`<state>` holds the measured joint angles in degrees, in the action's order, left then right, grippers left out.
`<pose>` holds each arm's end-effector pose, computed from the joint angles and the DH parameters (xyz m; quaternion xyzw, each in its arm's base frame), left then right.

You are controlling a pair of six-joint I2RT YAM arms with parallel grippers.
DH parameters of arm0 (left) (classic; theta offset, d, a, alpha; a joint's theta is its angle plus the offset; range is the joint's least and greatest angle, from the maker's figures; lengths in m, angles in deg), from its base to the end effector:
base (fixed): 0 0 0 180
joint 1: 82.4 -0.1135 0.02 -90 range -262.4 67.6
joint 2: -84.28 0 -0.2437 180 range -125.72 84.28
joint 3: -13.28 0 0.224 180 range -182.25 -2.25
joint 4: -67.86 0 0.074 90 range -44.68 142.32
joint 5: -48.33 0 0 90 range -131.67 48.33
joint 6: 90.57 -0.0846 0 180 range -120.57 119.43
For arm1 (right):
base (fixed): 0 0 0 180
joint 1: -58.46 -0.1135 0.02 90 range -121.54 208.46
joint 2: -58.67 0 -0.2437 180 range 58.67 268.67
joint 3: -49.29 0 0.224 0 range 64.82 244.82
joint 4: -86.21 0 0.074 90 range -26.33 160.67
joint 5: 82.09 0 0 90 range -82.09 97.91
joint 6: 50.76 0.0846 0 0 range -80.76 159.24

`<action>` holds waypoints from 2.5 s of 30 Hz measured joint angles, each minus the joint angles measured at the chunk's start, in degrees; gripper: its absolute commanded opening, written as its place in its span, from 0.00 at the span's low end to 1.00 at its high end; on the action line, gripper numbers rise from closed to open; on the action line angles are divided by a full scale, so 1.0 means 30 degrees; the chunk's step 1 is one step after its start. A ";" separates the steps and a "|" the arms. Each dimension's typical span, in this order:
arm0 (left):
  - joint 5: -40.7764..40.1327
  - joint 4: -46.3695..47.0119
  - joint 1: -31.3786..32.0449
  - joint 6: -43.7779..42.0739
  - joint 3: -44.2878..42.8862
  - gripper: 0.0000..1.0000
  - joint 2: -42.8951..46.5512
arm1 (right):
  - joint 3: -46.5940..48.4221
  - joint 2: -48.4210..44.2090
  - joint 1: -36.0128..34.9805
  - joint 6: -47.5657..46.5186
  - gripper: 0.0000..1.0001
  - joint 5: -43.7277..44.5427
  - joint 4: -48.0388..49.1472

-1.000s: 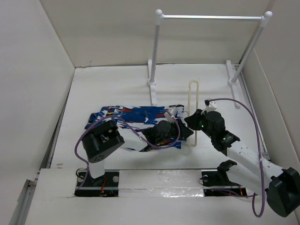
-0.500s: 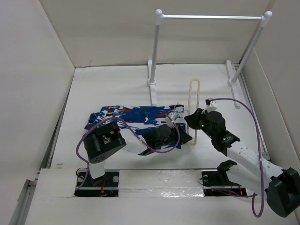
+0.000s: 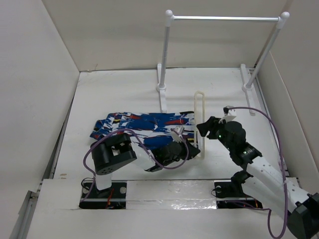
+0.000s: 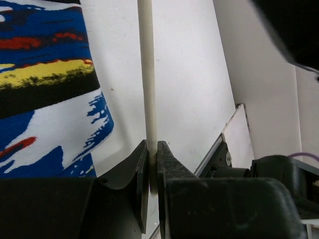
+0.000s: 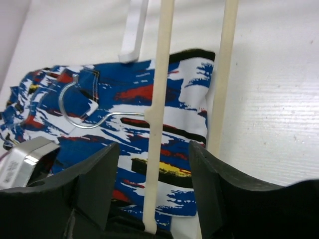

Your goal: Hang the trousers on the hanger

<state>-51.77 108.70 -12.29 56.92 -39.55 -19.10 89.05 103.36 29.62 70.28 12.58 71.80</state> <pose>0.1411 -0.3464 0.1511 0.0273 0.7631 -0.5465 0.3439 0.1954 0.0998 0.2132 0.0392 0.8146 0.2596 0.5173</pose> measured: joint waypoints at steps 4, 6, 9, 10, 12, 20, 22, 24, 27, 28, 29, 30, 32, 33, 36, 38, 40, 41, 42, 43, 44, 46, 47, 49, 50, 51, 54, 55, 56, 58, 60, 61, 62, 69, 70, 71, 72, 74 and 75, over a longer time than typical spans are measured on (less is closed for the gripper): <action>-0.0546 0.0590 0.0036 0.0590 0.0007 0.00 -0.0772 | -0.0138 -0.1428 0.0131 -0.0517 0.08 0.0219 -0.0168; -0.0736 0.0699 0.0073 0.0831 0.0007 0.00 -0.1297 | -0.0211 -0.1202 0.0393 -0.0721 0.04 0.0226 -0.0087; -0.0787 0.0787 0.0109 0.1311 0.0007 0.00 -0.1851 | -0.0153 0.0852 0.0707 -0.1078 0.07 0.0051 0.0160; -0.0787 0.0860 0.0117 0.1457 0.0000 0.00 -0.1887 | -0.0102 0.1792 0.0750 -0.1217 0.11 -0.0080 0.0189; -0.0787 0.0918 0.0117 0.1617 -0.0015 0.00 -0.1887 | 0.0000 0.3621 0.0845 -0.1428 0.16 -0.0386 0.0226; -0.0590 0.1049 0.0095 0.1967 -0.0182 0.00 -0.2222 | 0.0452 0.8196 0.0845 -0.1858 0.44 -0.1749 0.2266; -0.0583 0.1158 0.0095 0.2084 -0.0182 0.00 -0.2273 | 0.0525 0.9020 0.0845 -0.1851 0.45 -0.1916 0.2900; -0.0590 0.1209 0.0066 0.2171 -0.0182 0.00 -0.2295 | 0.0532 0.9704 0.0874 -0.1829 0.49 -0.1996 0.3453; -0.0590 0.1122 -0.0153 0.2499 -0.0168 0.00 -0.2441 | 0.0576 1.0754 0.0874 -0.1770 0.54 -0.2164 0.4422; -0.0590 0.1122 -0.0197 0.2608 -0.0138 0.00 -0.2455 | 0.0641 1.1140 0.0874 -0.1756 0.54 -0.2273 0.4699; -0.0619 0.1122 -0.0240 0.2739 -0.0095 0.00 -0.2463 | 0.0721 1.1526 0.0882 -0.1741 0.54 -0.2404 0.5005; -0.0663 0.1115 -0.0277 0.2885 -0.0029 0.00 -0.2463 | 0.0772 1.1854 0.0882 -0.1727 0.54 -0.2521 0.5304; -0.0721 0.1151 -0.0364 0.3111 0.0080 0.00 -0.2470 | 0.0780 1.2378 0.0874 -0.1625 0.43 -0.2827 0.5931; -0.0736 0.1166 -0.0415 0.3162 0.0087 0.00 -0.2470 | 0.0772 1.2553 0.0867 -0.1588 0.38 -0.2980 0.6273; -0.0685 0.1304 -0.0488 0.3198 0.0182 0.00 -0.2470 | 0.0736 1.3034 0.0874 -0.1370 0.14 -0.3577 0.7257; -0.0656 0.1719 -0.0430 0.2980 0.0306 0.00 -0.2470 | 0.0554 1.3180 0.0874 -0.1056 0.00 -0.3963 0.7839; -0.0656 0.1829 -0.0401 0.2914 0.0401 0.00 -0.2470 | 0.0277 1.3092 0.1064 -0.0925 0.00 -0.4488 0.8123; -0.0656 0.1887 -0.0401 0.2871 0.0510 0.00 -0.2463 | 0.0131 1.2954 0.1275 -0.0882 0.00 -0.4801 0.8225; -0.0656 0.1945 -0.0401 0.2849 0.0554 0.00 -0.2463 | 0.0015 1.2735 0.1464 -0.0831 0.00 -0.5107 0.8269; -0.0656 0.1982 -0.0401 0.2849 0.0605 0.00 -0.2455 | -0.0109 1.2393 0.1668 -0.0787 0.00 -0.5435 0.8218; -0.0656 0.1989 -0.0401 0.2856 0.0641 0.00 -0.2448 | -0.0219 1.1890 0.1909 -0.0758 0.00 -0.5712 0.8153; -0.0656 0.2025 -0.0401 0.2863 0.0750 0.00 -0.2404 | -0.0270 1.0732 0.2390 -0.0758 0.00 -0.6156 0.7817; -0.0656 0.2113 -0.0408 0.2878 0.0867 0.00 -0.2302 | -0.0270 1.0156 0.2565 -0.0787 0.00 -0.6288 0.7577; -0.0656 0.2244 -0.0444 0.2856 0.1224 0.00 -0.1960 | -0.0262 0.8954 0.3177 -0.0918 0.00 -0.6645 0.6870; -0.0663 0.2229 -0.0459 0.2856 0.1355 0.00 -0.1814 | -0.0255 0.8429 0.3555 -0.0969 0.00 -0.6747 0.6499; -0.0656 0.2157 -0.0481 0.2856 0.1450 0.00 -0.1719 | -0.0248 0.7941 0.3934 -0.1049 0.00 -0.6863 0.6105; -0.0576 0.2113 -0.0525 0.2841 0.1537 0.00 -0.1683 | -0.0051 0.6914 0.5246 -0.1362 0.00 -0.7439 0.4816; -0.0517 0.2113 -0.0532 0.2834 0.1537 0.00 -0.1683 | 0.0131 0.6776 0.5719 -0.1472 0.00 -0.7715 0.4401; -0.0452 0.2106 -0.0532 0.2827 0.1537 0.00 -0.1683 | 0.0357 0.6732 0.6207 -0.1581 0.00 -0.8000 0.4000; -0.0350 0.2047 -0.0532 0.2834 0.1537 0.00 -0.1683 | 0.1035 0.6776 0.7104 -0.1800 0.00 -0.8531 0.3126; -0.0321 0.1967 -0.0532 0.2856 0.1566 0.00 -0.1676 | 0.1800 0.6834 0.7919 -0.2040 0.00 -0.9158 0.2448; -0.0364 0.1989 -0.0532 0.2885 0.1668 0.00 -0.1639 | 0.2178 0.6834 0.8306 -0.2120 0.00 -0.9398 0.2135; -0.0437 0.1938 -0.0554 0.2943 0.1858 0.00 -0.1515 | 0.2499 0.6790 0.8728 -0.2251 0.00 -0.9675 0.1887; -0.0889 0.1042 -0.0976 0.2922 0.3636 0.00 0.0692 | 0.2892 0.5508 1.1460 -0.2499 0.00 -1.1249 0.0627; -0.1035 0.0780 -0.1122 0.2863 0.3898 0.00 0.1086 | 0.2820 0.5370 1.1737 -0.2433 0.00 -1.1540 0.0605; -0.1180 0.0466 -0.1253 0.2790 0.4065 0.00 0.1450 | 0.2674 0.5217 1.2029 -0.2346 0.00 -1.1803 0.0692; -0.1253 0.0080 -0.1370 0.2703 0.4138 0.00 0.1814 | 0.2455 0.5020 1.2320 -0.2251 0.00 -1.2036 0.0750; -0.1435 -0.0605 -0.1472 0.2608 0.4248 0.00 0.2506 | 0.1967 0.4634 1.2954 -0.2033 0.00 -1.2458 0.0801; -0.1515 -0.0831 -0.1523 0.2579 0.4357 0.00 0.2820 | 0.1749 0.4473 1.3253 -0.1916 0.00 -1.2604 0.0823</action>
<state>-56.32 106.21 -16.86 64.66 -26.48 -10.64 94.30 116.78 69.37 64.54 -25.24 74.27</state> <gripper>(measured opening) 0.052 0.033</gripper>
